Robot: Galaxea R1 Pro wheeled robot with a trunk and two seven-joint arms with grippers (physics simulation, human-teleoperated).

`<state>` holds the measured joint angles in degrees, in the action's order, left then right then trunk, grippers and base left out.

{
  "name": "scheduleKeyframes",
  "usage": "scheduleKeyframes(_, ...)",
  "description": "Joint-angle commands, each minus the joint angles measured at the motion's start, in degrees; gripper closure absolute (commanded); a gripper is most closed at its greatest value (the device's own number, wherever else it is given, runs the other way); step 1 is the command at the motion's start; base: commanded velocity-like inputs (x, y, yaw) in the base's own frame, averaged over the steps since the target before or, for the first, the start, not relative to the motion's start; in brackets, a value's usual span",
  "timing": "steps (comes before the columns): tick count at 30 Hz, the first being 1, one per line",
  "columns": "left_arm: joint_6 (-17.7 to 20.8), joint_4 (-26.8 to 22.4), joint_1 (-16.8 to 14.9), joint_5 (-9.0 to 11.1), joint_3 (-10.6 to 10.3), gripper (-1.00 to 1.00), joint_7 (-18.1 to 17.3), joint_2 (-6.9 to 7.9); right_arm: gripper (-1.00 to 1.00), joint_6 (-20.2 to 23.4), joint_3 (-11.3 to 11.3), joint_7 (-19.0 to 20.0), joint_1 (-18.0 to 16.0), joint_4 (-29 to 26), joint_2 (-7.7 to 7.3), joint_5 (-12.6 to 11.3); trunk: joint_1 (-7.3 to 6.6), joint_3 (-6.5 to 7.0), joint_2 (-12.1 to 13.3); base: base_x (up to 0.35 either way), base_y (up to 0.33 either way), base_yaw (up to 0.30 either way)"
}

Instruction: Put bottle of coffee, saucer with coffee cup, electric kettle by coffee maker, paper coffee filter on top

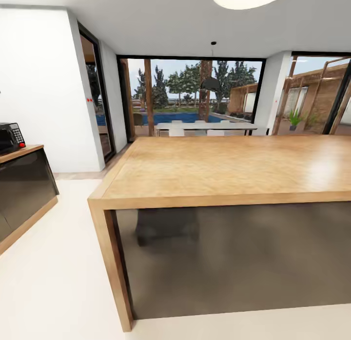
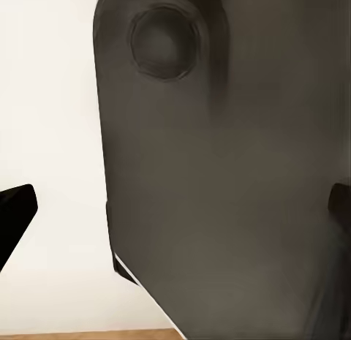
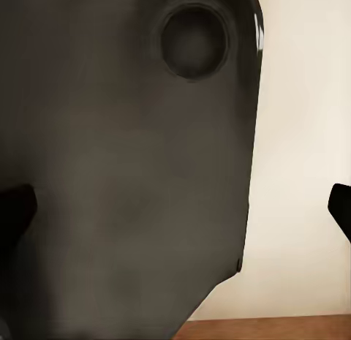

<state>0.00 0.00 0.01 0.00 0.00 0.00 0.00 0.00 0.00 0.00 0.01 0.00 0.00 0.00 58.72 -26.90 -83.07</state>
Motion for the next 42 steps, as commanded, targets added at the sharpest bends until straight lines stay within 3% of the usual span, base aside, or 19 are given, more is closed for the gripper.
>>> scheduleKeyframes(1, 0.0, -0.3, 0.3, -0.2, 0.3, -1.0, -0.1, 0.01, -1.0, -0.3, -0.1, 0.1, -0.3, -0.3, -0.33, 0.2, 0.0, -0.03, 0.0, 0.0, 0.0, 0.0)
scheduleKeyframes(13, -0.1, -4.2, 0.9, -0.1, 0.2, -1.0, -0.2, -0.36, -1.0, -0.2, 0.2, 0.1, -4.2, -1.3, -0.54, 0.3, 0.0, -0.03, 0.0, 0.0, 0.0, 0.0)
scheduleKeyframes(25, 0.2, -7.3, 0.6, -0.3, 0.1, -1.0, 0.0, -1.15, -1.0, -0.4, 0.0, -0.2, -2.5, -4.2, -2.09, 0.2, 0.0, -0.03, 0.0, 0.0, 0.0, 0.0)
scheduleKeyframes(26, 0.2, -28.0, 0.6, -0.3, 0.1, -1.0, 0.0, -1.11, -1.0, -0.4, 0.1, -0.2, -2.5, -23.2, -2.13, 0.3, 0.0, -0.03, 0.0, 0.0, 0.0, 0.0)
scheduleKeyframes(27, 0.2, -29.6, 0.6, -0.3, 0.2, -1.0, 0.0, -1.03, -1.0, -0.4, 0.1, -0.2, -2.5, -24.6, -2.15, 0.3, 0.0, -0.03, 0.0, 0.0, 0.0, 0.0)
scheduleKeyframes(34, 0.0, -31.6, 0.6, -0.3, 0.5, -1.0, 0.0, -0.73, -1.0, -0.1, -0.3, -0.1, -2.5, -26.8, -3.01, -0.1, 0.0, -0.03, 0.0, 0.0, 0.0, 0.0)
scheduleKeyframes(42, -0.1, -31.6, 0.6, -0.3, 0.7, -1.0, 0.0, -0.66, -1.0, -0.3, -0.1, 0.0, -2.4, -26.8, -3.01, 0.2, 0.0, 0.07, 0.0, 0.0, 0.0, -0.132)
